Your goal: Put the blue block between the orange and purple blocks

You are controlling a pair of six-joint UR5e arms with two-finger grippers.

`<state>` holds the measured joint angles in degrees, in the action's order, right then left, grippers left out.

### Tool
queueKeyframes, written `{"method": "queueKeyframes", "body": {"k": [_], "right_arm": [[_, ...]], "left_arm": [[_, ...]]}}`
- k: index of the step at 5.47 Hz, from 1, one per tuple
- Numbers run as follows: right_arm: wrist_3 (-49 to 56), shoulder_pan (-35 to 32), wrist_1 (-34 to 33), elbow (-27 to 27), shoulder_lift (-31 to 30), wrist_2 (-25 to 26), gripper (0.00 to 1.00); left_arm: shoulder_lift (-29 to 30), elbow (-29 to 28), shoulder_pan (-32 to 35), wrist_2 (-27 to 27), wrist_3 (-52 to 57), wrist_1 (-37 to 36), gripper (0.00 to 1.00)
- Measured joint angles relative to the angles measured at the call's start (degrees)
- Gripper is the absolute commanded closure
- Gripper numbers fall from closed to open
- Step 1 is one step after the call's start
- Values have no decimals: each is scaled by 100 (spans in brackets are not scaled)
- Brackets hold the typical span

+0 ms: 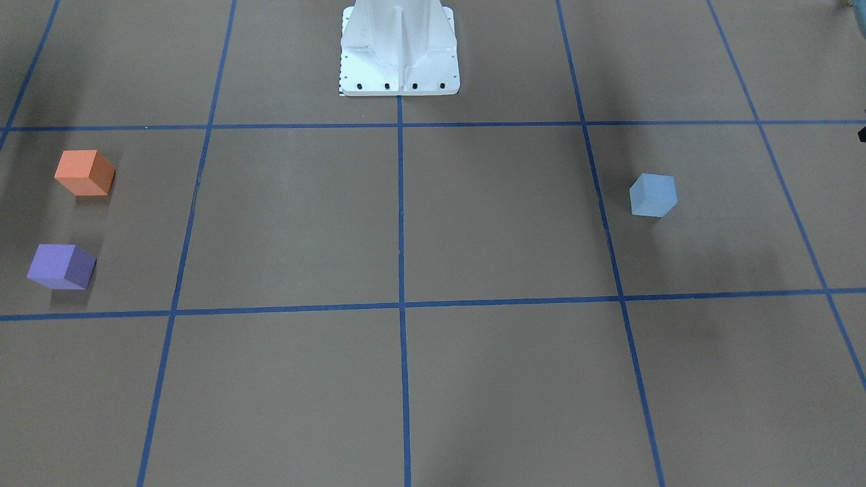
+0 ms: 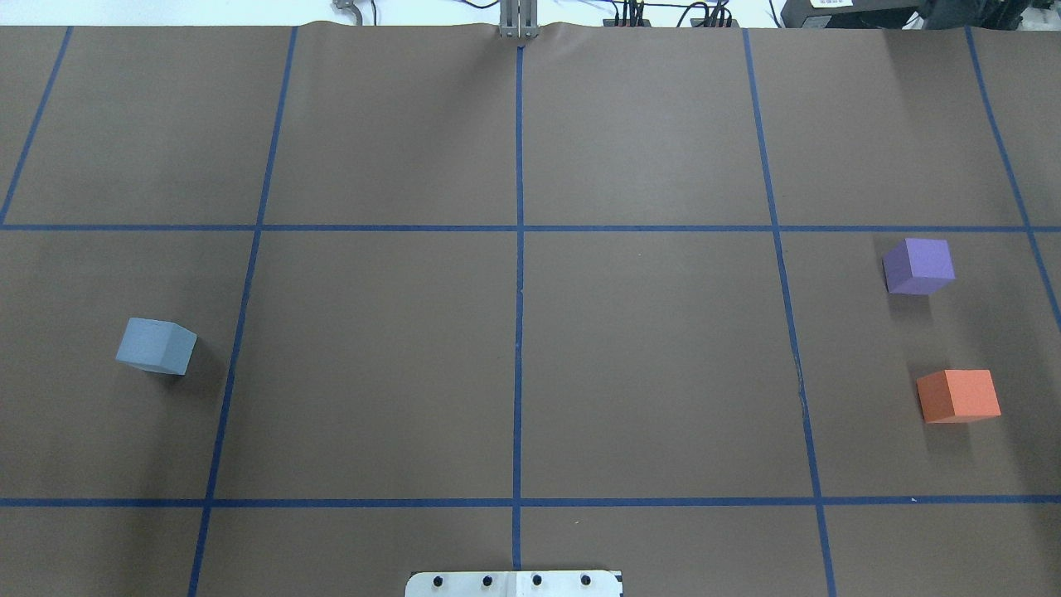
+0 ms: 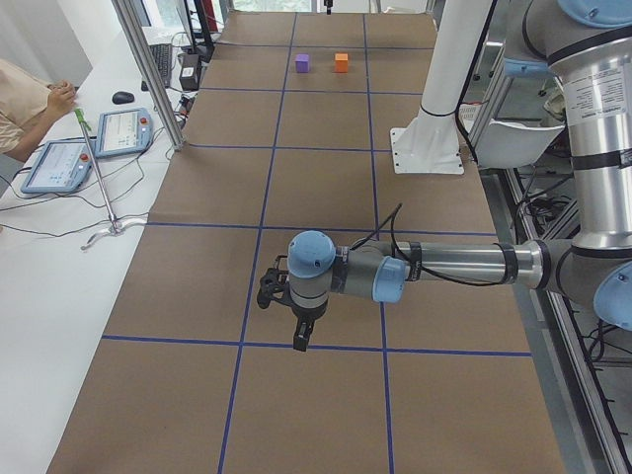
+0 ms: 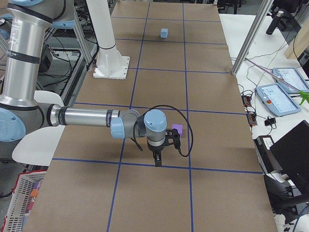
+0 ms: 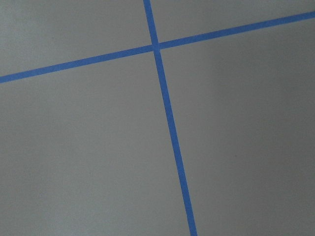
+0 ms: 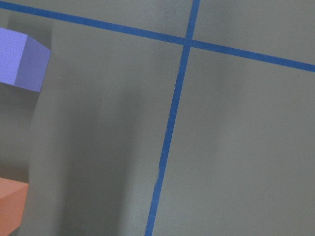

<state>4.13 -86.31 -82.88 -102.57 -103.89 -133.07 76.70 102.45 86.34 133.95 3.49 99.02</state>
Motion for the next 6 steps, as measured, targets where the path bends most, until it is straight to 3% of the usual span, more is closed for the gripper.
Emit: {"method": "queueKeyframes", "body": {"k": [4,6], "right_arm": [[-6,0,0,-36,29,-9,0],[-8,0,0,-91,43,-34,0]], "left_arm": [[85,89,-1,-11,-33,272,0],[516,29,-3,-26,-63,1028,0]]}}
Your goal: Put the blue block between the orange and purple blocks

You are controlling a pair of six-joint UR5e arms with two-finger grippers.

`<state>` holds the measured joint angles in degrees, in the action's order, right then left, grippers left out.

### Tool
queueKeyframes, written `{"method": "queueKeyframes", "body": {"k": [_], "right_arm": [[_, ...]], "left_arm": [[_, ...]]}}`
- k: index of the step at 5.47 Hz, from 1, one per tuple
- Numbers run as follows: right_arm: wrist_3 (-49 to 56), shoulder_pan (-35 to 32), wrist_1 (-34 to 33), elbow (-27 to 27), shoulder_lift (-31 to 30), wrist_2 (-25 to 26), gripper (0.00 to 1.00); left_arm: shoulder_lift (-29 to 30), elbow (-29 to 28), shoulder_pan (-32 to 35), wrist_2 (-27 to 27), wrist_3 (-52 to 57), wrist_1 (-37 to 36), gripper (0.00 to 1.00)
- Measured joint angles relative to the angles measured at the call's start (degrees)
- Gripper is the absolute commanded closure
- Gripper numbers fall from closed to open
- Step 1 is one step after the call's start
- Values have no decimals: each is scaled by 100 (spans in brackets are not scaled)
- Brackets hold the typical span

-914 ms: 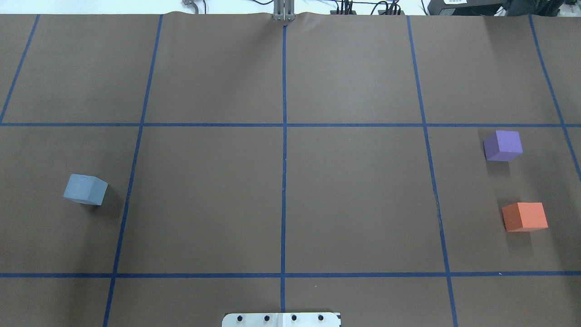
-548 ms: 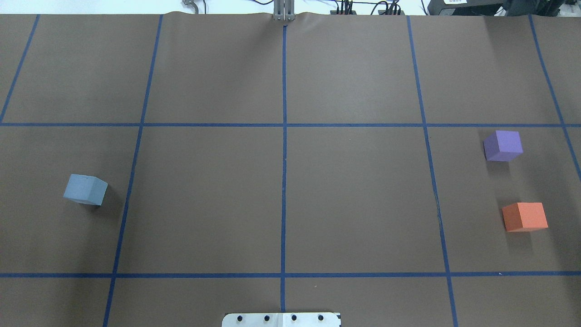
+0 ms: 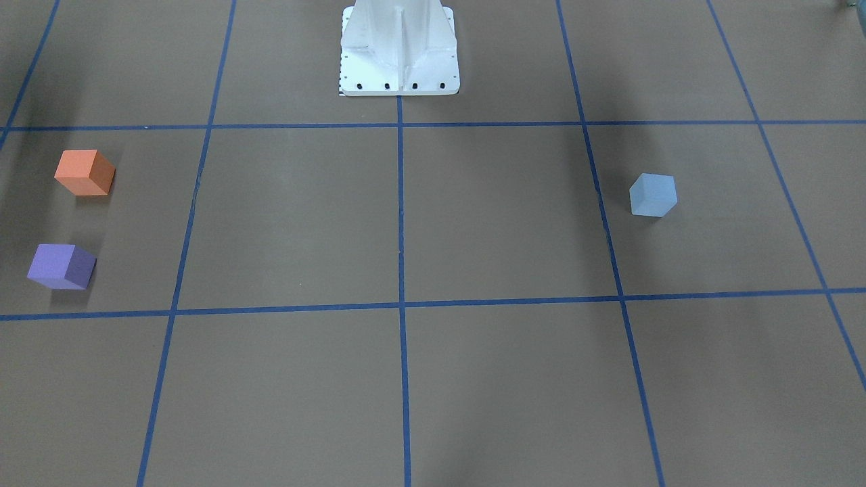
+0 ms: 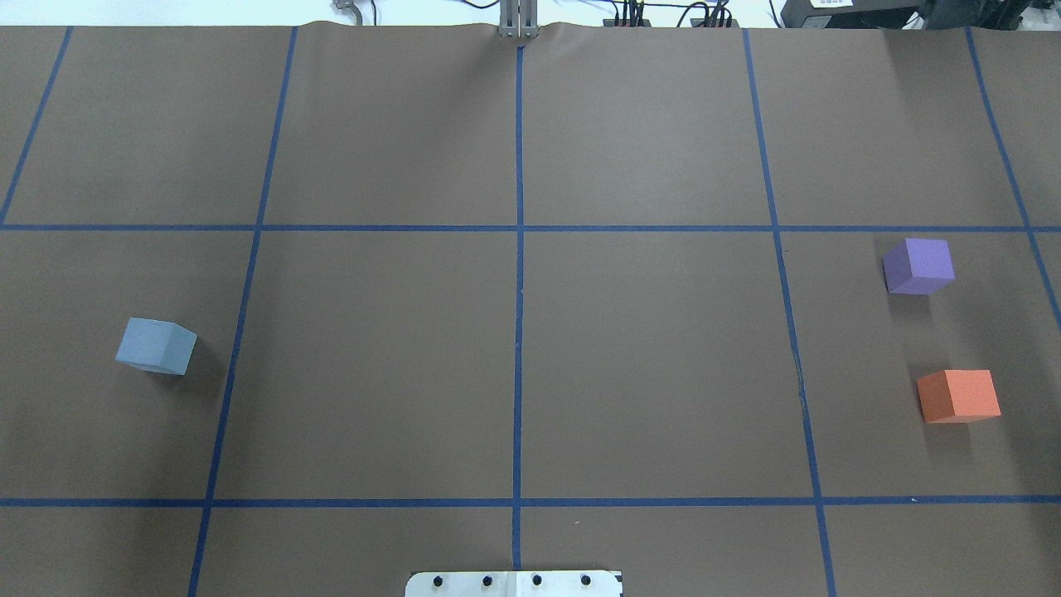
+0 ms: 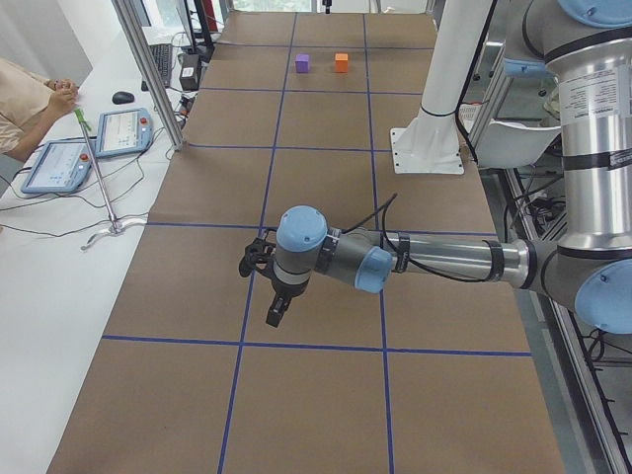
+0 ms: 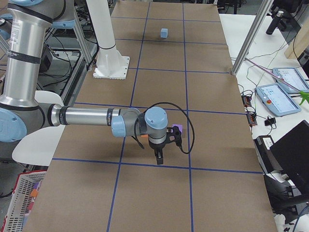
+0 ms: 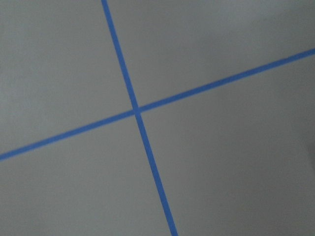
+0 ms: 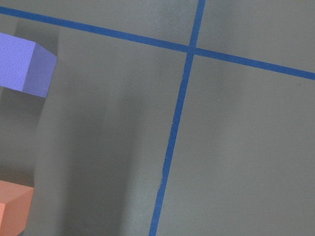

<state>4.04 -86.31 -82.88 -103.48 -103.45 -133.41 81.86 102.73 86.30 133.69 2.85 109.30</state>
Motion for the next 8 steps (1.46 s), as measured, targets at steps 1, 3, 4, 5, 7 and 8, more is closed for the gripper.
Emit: {"method": "queueKeyframes", "body": {"k": [1,3,4,5,7,8], "right_arm": [[0,0,0,-14,1,-26,0],[2,0,0,-22,-6,-119,0],[4,0,0,-23,-7,-129,0],[4,0,0,-23,-11,-132,0],[8,0,0,-23,-16,-130,0],[9,0,0,-23,-17,-126,0]], "left_arm": [[102,-17,-10,118,22,305,0],[135,-56,-556,764,-657,700,0],[156,-39,-1225,801,-1730,886,0],[168,-23,-2137,349,-3078,1277,0],[321,-27,-3647,-1067,-4929,1695,0],[373,-31,-3957,-1288,-5265,1710,0]]}}
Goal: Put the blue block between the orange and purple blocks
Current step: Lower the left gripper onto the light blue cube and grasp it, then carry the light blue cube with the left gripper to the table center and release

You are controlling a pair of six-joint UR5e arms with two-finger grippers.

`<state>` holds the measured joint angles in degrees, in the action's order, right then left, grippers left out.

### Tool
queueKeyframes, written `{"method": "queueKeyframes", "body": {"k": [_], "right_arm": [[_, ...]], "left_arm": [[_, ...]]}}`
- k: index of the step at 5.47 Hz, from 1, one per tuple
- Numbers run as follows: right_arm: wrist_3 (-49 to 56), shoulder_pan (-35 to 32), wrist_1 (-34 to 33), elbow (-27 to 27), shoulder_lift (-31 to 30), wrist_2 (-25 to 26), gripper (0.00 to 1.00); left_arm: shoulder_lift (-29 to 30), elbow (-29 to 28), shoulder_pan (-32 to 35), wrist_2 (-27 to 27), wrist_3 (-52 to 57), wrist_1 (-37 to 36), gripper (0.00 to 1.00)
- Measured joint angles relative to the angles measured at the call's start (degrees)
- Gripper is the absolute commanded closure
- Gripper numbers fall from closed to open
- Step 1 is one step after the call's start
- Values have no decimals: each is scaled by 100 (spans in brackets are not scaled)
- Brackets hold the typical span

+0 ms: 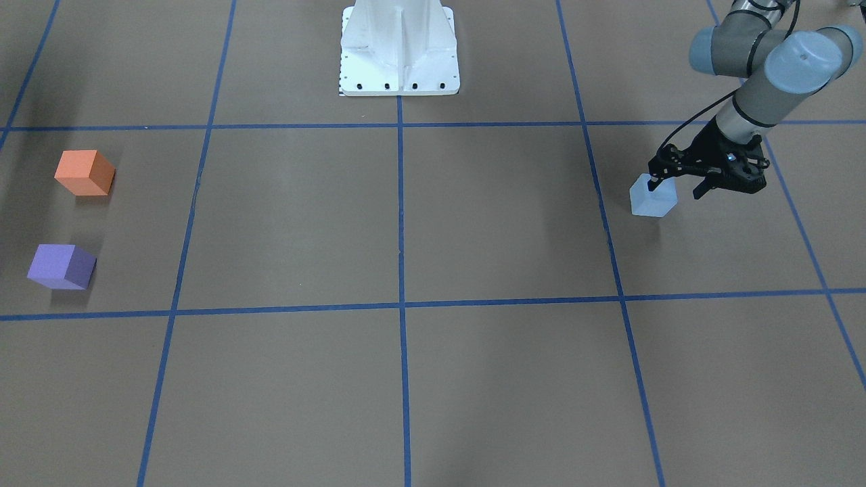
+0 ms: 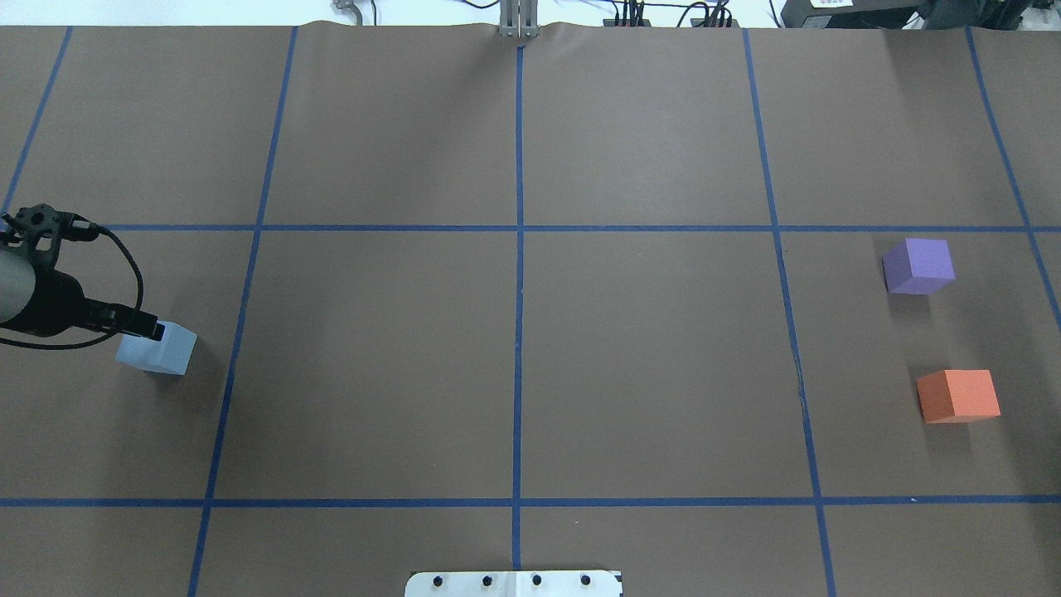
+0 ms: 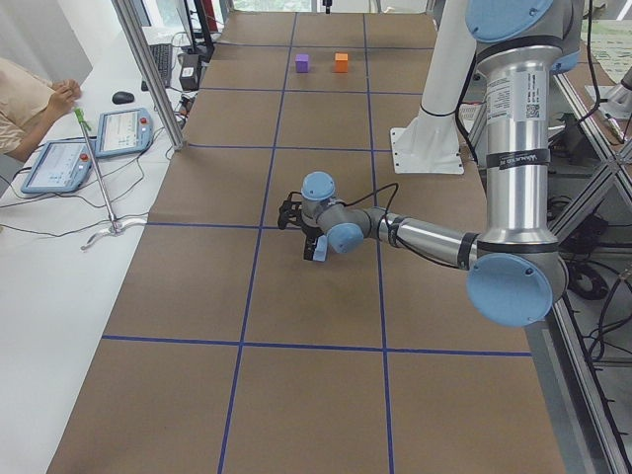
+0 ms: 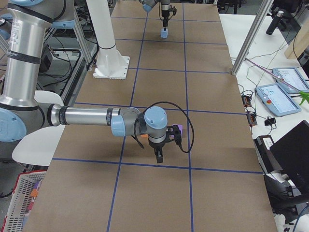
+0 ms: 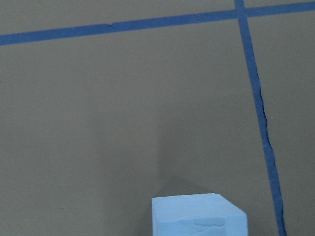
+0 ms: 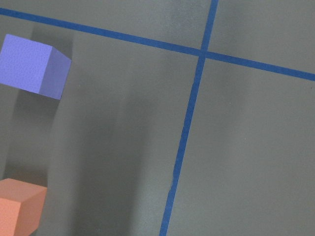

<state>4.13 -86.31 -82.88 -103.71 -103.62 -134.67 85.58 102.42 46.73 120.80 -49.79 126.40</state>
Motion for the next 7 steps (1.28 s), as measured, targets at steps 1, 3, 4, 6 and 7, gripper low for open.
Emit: {"method": "queueKeyframes", "body": {"k": [1,3,4,6,7], "right_arm": [[0,0,0,0,-3,2,0],[3,0,0,0,-22,2,0],[4,0,0,3,-25,2,0],[8,0,0,2,-26,2,0],[9,0,0,0,-26,2,0]], "left_arm": [[34,-18,-179,-146,-180,-6,0],[48,-106,-434,-458,-246,-30,55],[52,-149,-513,-537,-250,-44,91],[120,7,-538,-532,-261,-199,92],[405,298,-536,-508,-268,-803,92]]}}
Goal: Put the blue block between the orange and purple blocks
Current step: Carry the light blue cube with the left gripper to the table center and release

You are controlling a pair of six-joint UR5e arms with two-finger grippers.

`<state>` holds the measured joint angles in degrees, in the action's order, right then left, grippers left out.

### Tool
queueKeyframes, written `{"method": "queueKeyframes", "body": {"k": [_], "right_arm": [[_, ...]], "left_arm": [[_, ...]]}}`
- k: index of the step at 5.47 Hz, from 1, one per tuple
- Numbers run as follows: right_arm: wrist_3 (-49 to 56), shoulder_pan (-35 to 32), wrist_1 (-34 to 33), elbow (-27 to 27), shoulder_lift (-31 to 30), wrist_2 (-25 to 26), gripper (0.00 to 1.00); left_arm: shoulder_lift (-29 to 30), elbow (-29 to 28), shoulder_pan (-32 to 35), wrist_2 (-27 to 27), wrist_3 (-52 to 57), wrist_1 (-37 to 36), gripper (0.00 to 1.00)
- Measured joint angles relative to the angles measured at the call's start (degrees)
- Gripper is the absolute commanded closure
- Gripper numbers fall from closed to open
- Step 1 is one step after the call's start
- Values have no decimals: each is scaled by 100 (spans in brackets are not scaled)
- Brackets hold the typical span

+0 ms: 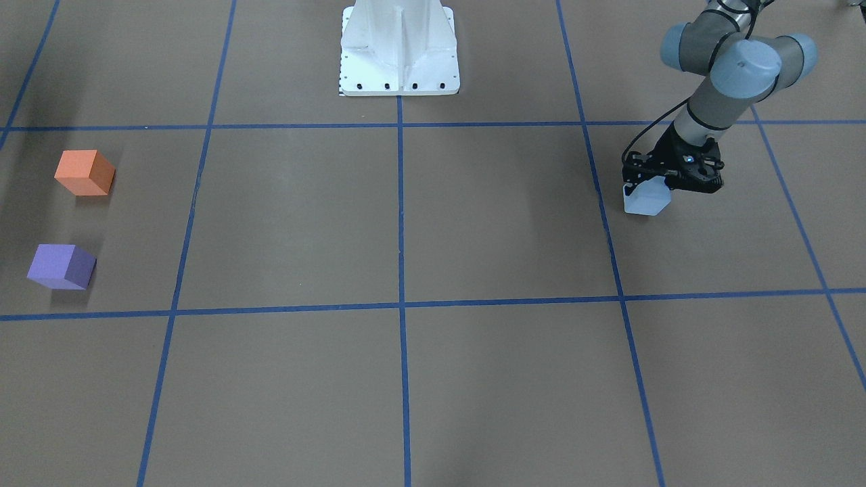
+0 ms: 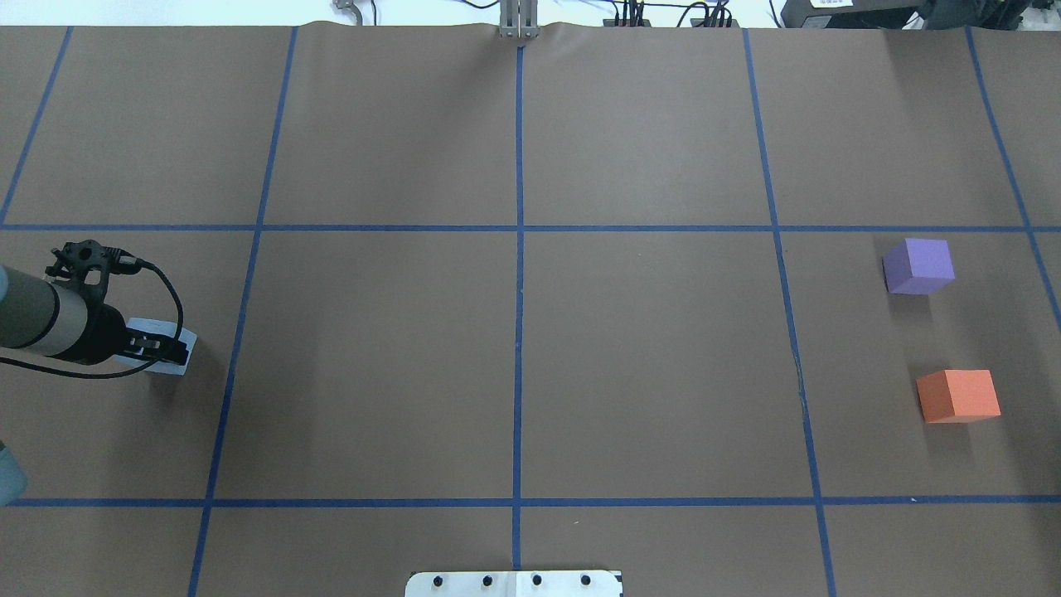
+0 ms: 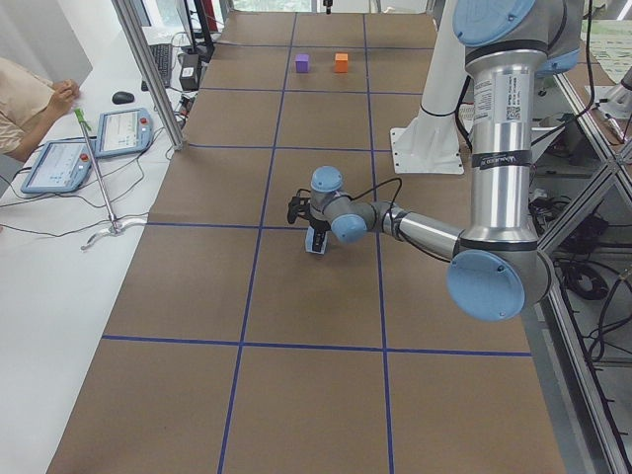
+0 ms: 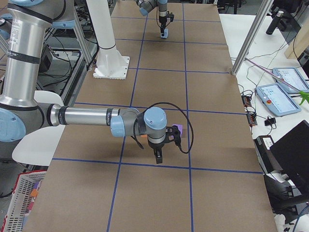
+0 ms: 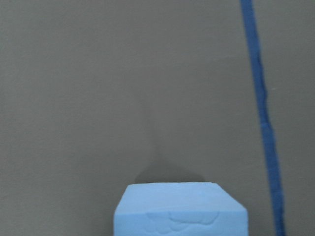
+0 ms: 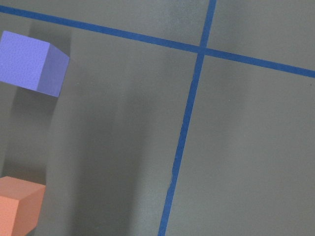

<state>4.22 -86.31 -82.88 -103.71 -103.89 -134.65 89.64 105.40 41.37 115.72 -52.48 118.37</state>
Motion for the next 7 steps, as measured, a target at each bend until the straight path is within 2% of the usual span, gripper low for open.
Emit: {"method": "queueKeyframes", "body": {"k": [1,2,3,4,5,6,7], "right_arm": [[0,0,0,0,0,0,0],[-2,0,0,0,-1,0,0],[-4,0,0,0,-3,0,0],[-4,0,0,-1,-7,0,0],[-7,0,0,0,-9,0,0],[-6,0,0,0,-9,0,0],[-4,0,0,-2,-7,-3,0]], "left_arm": [[806,277,-33,4,-129,-1245,91],[1925,158,-268,-16,-548,-2297,90],[2935,-298,-642,-126,-1106,-2720,88],[3932,-1061,-1007,-357,-1683,-2808,77],[4718,-1845,-1254,-519,-2055,-2727,53],[5158,-2422,-1375,-628,-2206,-2477,2],[5298,-2753,-1441,-764,-2247,-2197,0]]}}
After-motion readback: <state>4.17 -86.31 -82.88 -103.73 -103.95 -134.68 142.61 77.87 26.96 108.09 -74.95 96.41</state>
